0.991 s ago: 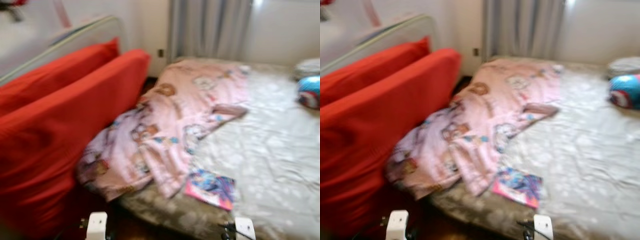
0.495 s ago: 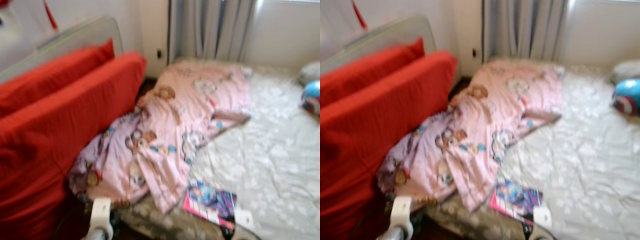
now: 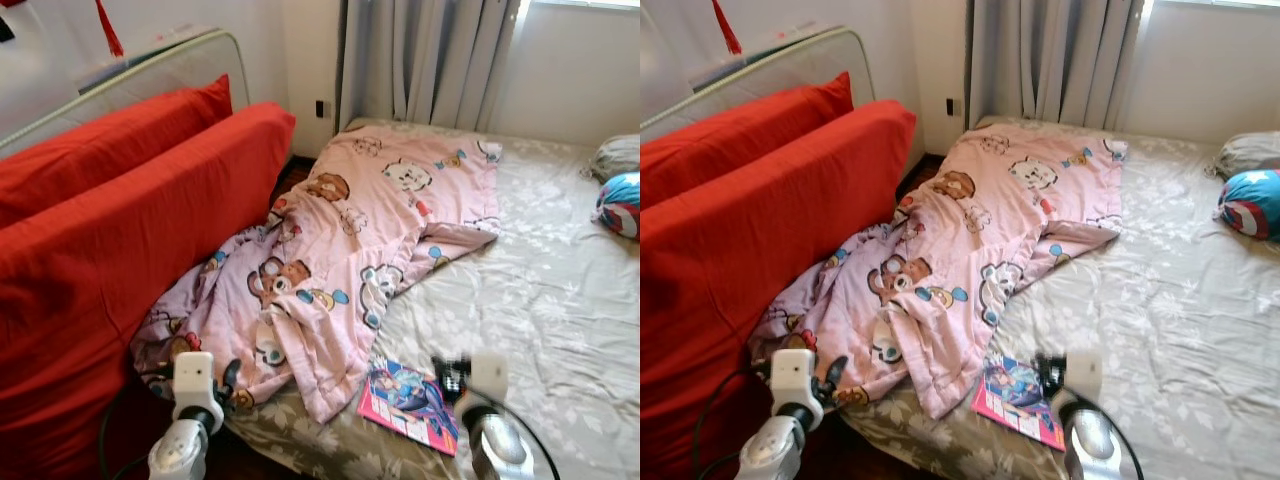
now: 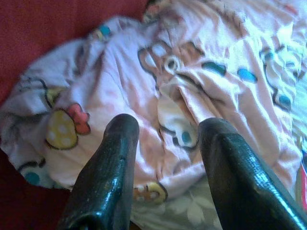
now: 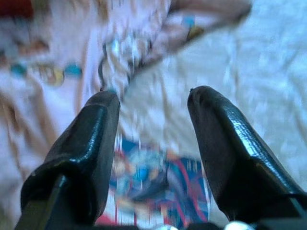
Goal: Clean up the room
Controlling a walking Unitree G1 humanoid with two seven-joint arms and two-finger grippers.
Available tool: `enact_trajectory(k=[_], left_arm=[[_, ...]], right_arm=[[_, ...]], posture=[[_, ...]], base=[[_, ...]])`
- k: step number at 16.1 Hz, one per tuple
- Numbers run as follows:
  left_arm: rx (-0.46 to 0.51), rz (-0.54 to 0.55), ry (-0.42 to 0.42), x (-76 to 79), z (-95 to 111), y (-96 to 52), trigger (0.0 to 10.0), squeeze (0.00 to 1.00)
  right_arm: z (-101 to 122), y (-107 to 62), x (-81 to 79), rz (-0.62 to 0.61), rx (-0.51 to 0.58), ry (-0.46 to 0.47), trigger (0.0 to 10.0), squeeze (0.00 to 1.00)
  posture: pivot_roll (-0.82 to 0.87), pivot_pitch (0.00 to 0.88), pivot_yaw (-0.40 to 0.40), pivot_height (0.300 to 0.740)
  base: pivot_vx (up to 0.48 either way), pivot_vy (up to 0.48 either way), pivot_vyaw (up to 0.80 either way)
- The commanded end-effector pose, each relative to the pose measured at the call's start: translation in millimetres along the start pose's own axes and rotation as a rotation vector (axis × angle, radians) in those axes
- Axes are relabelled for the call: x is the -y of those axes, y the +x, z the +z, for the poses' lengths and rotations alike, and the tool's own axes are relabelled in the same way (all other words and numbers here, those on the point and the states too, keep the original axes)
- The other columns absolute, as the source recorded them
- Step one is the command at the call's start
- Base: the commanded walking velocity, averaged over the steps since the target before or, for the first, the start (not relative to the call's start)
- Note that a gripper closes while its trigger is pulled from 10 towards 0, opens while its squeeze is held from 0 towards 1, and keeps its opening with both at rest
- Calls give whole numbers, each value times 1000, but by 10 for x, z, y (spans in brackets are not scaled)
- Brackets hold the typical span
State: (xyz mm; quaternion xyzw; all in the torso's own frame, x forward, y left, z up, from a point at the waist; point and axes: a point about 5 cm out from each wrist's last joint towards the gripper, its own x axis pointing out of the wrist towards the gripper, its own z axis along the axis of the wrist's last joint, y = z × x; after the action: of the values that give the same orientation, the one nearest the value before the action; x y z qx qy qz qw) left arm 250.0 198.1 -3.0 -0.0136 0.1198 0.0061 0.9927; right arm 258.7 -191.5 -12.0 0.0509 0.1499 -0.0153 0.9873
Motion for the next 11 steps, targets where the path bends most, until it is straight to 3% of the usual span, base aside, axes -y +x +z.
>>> enact_trajectory(k=[1,2,6,11], left_arm=[[36,4,6,-33,54,-15,10000,0],[74,9,11,-68,126,-45,10000,0],[121,-12,30,-75,246,-61,10000,0],[140,-26,19,6,356,-22,10000,0]], right_arm=[[41,-9,-29,8,43,2,10000,0],[112,-44,-62,6,110,-3,10000,0],[206,-94,-122,9,173,0,10000,0],[306,-88,-190,2,153,-36,10000,0]], posture=[[-29,0,13,740],[-26,0,12,740],[-34,0,18,740],[-37,0,18,740]], base=[[0,0,0],[0,0,0],[0,0,0],[0,0,0]])
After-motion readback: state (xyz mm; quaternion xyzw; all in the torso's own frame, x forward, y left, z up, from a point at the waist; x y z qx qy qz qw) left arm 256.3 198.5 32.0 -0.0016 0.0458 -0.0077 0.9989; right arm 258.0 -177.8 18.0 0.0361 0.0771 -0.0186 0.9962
